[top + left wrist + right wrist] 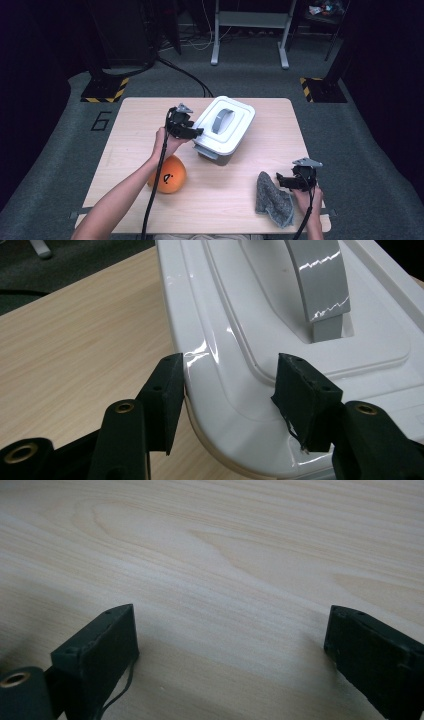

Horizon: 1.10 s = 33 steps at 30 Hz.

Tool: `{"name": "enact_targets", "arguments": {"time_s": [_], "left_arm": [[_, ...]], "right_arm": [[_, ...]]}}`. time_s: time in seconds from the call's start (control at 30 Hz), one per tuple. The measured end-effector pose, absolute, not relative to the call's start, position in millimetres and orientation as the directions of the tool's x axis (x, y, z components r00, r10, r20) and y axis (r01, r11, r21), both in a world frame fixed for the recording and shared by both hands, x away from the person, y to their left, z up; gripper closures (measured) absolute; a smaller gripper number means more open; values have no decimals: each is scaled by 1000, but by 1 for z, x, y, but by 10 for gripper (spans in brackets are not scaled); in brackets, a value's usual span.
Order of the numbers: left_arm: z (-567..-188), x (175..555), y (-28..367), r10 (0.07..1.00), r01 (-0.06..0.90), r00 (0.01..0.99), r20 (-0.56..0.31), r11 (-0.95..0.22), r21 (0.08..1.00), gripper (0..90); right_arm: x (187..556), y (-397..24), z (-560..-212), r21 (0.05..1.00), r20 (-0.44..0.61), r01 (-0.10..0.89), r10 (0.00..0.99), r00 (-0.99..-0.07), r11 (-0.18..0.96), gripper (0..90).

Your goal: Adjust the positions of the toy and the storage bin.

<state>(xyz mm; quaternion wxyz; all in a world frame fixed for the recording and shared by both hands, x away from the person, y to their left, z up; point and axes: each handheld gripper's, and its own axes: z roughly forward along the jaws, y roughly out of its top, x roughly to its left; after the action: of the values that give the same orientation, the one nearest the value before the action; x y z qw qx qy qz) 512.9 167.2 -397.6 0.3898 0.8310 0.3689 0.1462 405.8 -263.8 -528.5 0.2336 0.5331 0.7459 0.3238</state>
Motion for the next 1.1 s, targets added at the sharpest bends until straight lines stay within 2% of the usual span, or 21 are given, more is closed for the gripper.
{"name": "enact_targets", "arguments": {"time_s": [0.37,0.6,0.77,1.1], "left_arm": [[-396,507,162,726,503,686,-42,-432,748,455],[-396,503,159,717,498,696,-41,-442,746,452],[-395,500,156,712,499,701,-29,-461,734,451],[-396,501,157,712,507,701,-49,-448,737,429]], "right_arm": [[408,-266,-527,723,9,654,944,-330,222,72],[412,-281,-519,713,130,688,940,-316,133,82],[414,-280,-497,724,120,676,939,-322,139,91],[430,-253,-439,777,86,596,903,-421,204,120]]}}
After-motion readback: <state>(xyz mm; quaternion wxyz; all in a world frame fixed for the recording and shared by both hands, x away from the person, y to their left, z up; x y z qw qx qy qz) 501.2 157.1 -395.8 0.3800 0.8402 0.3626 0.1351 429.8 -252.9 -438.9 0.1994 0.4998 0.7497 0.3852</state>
